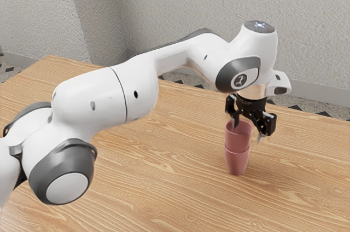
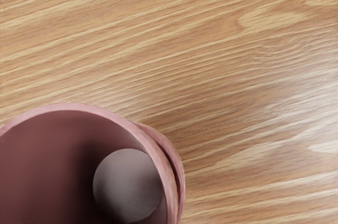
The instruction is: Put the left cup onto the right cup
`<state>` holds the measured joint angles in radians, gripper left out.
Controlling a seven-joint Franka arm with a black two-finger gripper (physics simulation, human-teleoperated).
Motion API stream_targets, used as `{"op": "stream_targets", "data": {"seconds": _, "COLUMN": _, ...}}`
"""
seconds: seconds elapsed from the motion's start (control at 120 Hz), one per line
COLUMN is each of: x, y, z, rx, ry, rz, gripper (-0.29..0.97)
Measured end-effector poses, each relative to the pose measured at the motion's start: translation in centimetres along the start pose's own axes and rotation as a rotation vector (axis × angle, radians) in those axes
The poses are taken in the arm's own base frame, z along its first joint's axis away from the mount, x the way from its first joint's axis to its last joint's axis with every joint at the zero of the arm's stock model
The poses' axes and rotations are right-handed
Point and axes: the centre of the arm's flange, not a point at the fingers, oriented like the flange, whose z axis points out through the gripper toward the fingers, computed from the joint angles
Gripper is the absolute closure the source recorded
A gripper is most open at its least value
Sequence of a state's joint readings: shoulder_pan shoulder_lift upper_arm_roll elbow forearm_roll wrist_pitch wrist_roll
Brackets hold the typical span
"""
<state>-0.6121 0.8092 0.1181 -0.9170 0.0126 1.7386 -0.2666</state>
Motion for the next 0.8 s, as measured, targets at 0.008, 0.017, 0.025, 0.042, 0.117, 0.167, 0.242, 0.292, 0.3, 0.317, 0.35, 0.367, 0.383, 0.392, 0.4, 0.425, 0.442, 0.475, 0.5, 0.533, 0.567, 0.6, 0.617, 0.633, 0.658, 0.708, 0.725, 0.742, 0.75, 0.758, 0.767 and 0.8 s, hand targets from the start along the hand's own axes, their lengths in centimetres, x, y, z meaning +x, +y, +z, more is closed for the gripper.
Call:
{"op": "stream_targets", "data": {"seconds": 0.008, "x": 0.0, "y": 0.0, "z": -0.1, "rx": 0.000, "ry": 0.001, "rz": 0.000, "gripper": 0.08}}
{"op": "stream_targets", "data": {"seconds": 0.017, "x": 0.0, "y": 0.0, "z": -0.2, "rx": 0.000, "ry": 0.003, "rz": 0.000, "gripper": 0.08}}
{"op": "stream_targets", "data": {"seconds": 0.025, "x": 0.0, "y": 0.0, "z": -0.3, "rx": 0.001, "ry": 0.004, "rz": -0.001, "gripper": 0.07}}
{"op": "stream_targets", "data": {"seconds": 0.042, "x": 0.0, "y": -0.1, "z": -0.5, "rx": 0.001, "ry": 0.006, "rz": -0.001, "gripper": 0.07}}
{"op": "stream_targets", "data": {"seconds": 0.117, "x": -0.2, "y": -0.2, "z": -2.3, "rx": -0.004, "ry": 0.025, "rz": -0.003, "gripper": 0.05}}
{"op": "stream_targets", "data": {"seconds": 0.167, "x": -0.5, "y": -0.3, "z": -4.0, "rx": -0.013, "ry": 0.041, "rz": -0.003, "gripper": 0.04}}
{"op": "stream_targets", "data": {"seconds": 0.242, "x": -1.0, "y": -0.8, "z": -7.1, "rx": -0.031, "ry": 0.071, "rz": -0.006, "gripper": 0.04}}
{"op": "stream_targets", "data": {"seconds": 0.292, "x": -1.6, "y": -1.2, "z": -8.6, "rx": -0.042, "ry": 0.078, "rz": -0.006, "gripper": 0.03}}
{"op": "stream_targets", "data": {"seconds": 0.3, "x": -1.7, "y": -1.3, "z": -8.9, "rx": -0.043, "ry": 0.078, "rz": -0.006, "gripper": 0.03}}
{"op": "stream_targets", "data": {"seconds": 0.317, "x": -2.0, "y": -1.4, "z": -9.3, "rx": -0.048, "ry": 0.076, "rz": -0.004, "gripper": 0.03}}
{"op": "stream_targets", "data": {"seconds": 0.35, "x": -2.7, "y": -1.9, "z": -10.1, "rx": -0.059, "ry": 0.068, "rz": 0.000, "gripper": 0.03}}
{"op": "stream_targets", "data": {"seconds": 0.367, "x": -3.1, "y": -2.1, "z": -10.5, "rx": -0.065, "ry": 0.065, "rz": 0.002, "gripper": 0.03}}
{"op": "stream_targets", "data": {"seconds": 0.383, "x": -3.5, "y": -2.4, "z": -11.0, "rx": -0.071, "ry": 0.062, "rz": 0.007, "gripper": 0.03}}
{"op": "stream_targets", "data": {"seconds": 0.392, "x": -3.7, "y": -2.6, "z": -11.2, "rx": -0.074, "ry": 0.061, "rz": 0.009, "gripper": 0.02}}
{"op": "stream_targets", "data": {"seconds": 0.4, "x": -3.8, "y": -2.7, "z": -11.4, "rx": -0.076, "ry": 0.060, "rz": 0.011, "gripper": 0.02}}
{"op": "stream_targets", "data": {"seconds": 0.425, "x": -4.5, "y": -3.2, "z": -12.0, "rx": -0.081, "ry": 0.055, "rz": 0.020, "gripper": 0.02}}
{"op": "stream_targets", "data": {"seconds": 0.442, "x": -5.0, "y": -3.6, "z": -12.5, "rx": -0.083, "ry": 0.053, "rz": 0.027, "gripper": 0.02}}
{"op": "stream_targets", "data": {"seconds": 0.475, "x": -5.9, "y": -4.2, "z": -13.4, "rx": -0.085, "ry": 0.050, "rz": 0.043, "gripper": 0.02}}
{"op": "stream_targets", "data": {"seconds": 0.5, "x": -6.7, "y": -4.6, "z": -14.2, "rx": -0.087, "ry": 0.051, "rz": 0.058, "gripper": 0.02}}
{"op": "stream_targets", "data": {"seconds": 0.533, "x": -8.0, "y": -5.2, "z": -15.2, "rx": -0.088, "ry": 0.051, "rz": 0.081, "gripper": 0.02}}
{"op": "stream_targets", "data": {"seconds": 0.567, "x": -9.4, "y": -5.7, "z": -16.1, "rx": -0.088, "ry": 0.049, "rz": 0.106, "gripper": 0.02}}
{"op": "stream_targets", "data": {"seconds": 0.6, "x": -10.8, "y": -6.3, "z": -16.9, "rx": -0.086, "ry": 0.048, "rz": 0.129, "gripper": 0.02}}
{"op": "stream_targets", "data": {"seconds": 0.617, "x": -11.7, "y": -6.9, "z": -17.1, "rx": -0.083, "ry": 0.040, "rz": 0.136, "gripper": 0.02}}
{"op": "stream_targets", "data": {"seconds": 0.633, "x": -12.4, "y": -7.5, "z": -17.2, "rx": -0.081, "ry": 0.034, "rz": 0.142, "gripper": 0.02}}
{"op": "stream_targets", "data": {"seconds": 0.658, "x": -13.7, "y": -8.5, "z": -17.2, "rx": -0.077, "ry": 0.019, "rz": 0.147, "gripper": 0.02}}
{"op": "stream_targets", "data": {"seconds": 0.708, "x": -16.2, "y": -10.9, "z": -17.3, "rx": -0.075, "ry": -0.002, "rz": 0.147, "gripper": 0.02}}
{"op": "stream_targets", "data": {"seconds": 0.725, "x": -17.0, "y": -11.7, "z": -17.5, "rx": -0.075, "ry": -0.005, "rz": 0.144, "gripper": 0.02}}
{"op": "stream_targets", "data": {"seconds": 0.742, "x": -17.7, "y": -12.5, "z": -17.7, "rx": -0.076, "ry": -0.007, "rz": 0.141, "gripper": 0.02}}
{"op": "stream_targets", "data": {"seconds": 0.75, "x": -18.1, "y": -12.9, "z": -17.8, "rx": -0.077, "ry": -0.007, "rz": 0.140, "gripper": 0.02}}
{"op": "stream_targets", "data": {"seconds": 0.758, "x": -18.4, "y": -13.3, "z": -17.9, "rx": -0.077, "ry": -0.007, "rz": 0.138, "gripper": 0.02}}
{"op": "stream_targets", "data": {"seconds": 0.767, "x": -18.7, "y": -13.7, "z": -18.0, "rx": -0.078, "ry": -0.007, "rz": 0.136, "gripper": 0.02}}
{"op": "stream_targets", "data": {"seconds": 0.8, "x": -19.7, "y": -15.2, "z": -18.4, "rx": -0.082, "ry": -0.008, "rz": 0.127, "gripper": 0.02}}
